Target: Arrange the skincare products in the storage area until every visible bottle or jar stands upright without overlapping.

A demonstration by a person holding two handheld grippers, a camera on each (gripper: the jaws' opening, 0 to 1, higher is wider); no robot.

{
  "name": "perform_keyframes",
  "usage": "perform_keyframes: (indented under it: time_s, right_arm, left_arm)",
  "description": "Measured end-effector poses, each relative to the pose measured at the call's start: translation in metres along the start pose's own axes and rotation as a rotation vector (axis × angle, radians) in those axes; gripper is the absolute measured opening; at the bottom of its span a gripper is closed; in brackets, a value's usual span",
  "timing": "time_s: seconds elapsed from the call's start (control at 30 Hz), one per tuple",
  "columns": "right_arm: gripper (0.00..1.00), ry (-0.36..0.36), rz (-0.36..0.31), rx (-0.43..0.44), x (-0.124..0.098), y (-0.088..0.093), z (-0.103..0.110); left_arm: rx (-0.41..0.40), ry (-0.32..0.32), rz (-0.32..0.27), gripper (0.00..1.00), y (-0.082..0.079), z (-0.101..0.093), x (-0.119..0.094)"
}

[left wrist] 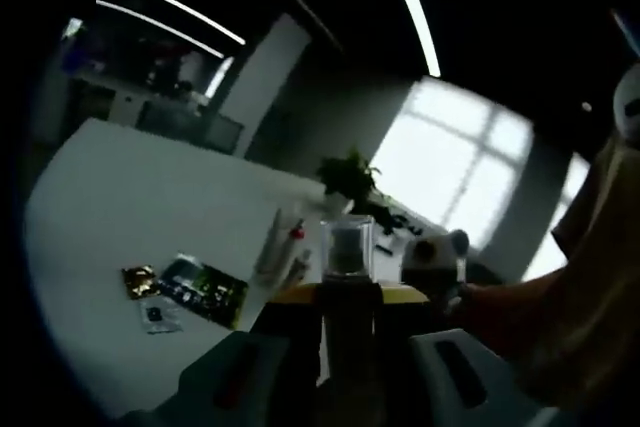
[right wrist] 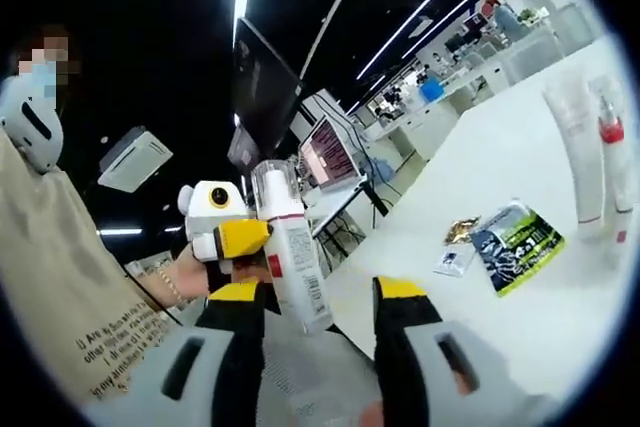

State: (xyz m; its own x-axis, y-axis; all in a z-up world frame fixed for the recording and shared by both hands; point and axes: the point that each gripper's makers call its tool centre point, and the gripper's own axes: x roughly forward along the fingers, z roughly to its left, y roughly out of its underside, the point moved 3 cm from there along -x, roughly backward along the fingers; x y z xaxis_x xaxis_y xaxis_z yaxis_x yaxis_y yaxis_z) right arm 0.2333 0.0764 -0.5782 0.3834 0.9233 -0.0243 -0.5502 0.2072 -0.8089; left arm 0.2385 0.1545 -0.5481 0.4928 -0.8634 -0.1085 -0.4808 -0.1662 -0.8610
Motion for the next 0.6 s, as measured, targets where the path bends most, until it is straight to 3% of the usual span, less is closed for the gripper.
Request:
perform_keyframes:
  time_s: [0.27, 0.37, 0.6]
  right_arm:
    - [0.44, -0.005, -0.068, -0.052, 0.004, -0.024, 0.015]
    - [0.42, 0.02, -0.048, -0.113, 0.007, -0.027, 0.012]
    - [0.34, 0.037, -0.057, -0.15, 0.005, -0.034, 0.012]
  left_arm:
    - [0.083, 0.022, 0.107, 0.16, 0.017, -0.01, 0.015]
    - [0.098, 0.032, 0.126, 0.16, 0.019, -0.013, 0.02]
    - [0.145, 0.033, 0.162, 0.16, 0.023, -0.014, 0.025]
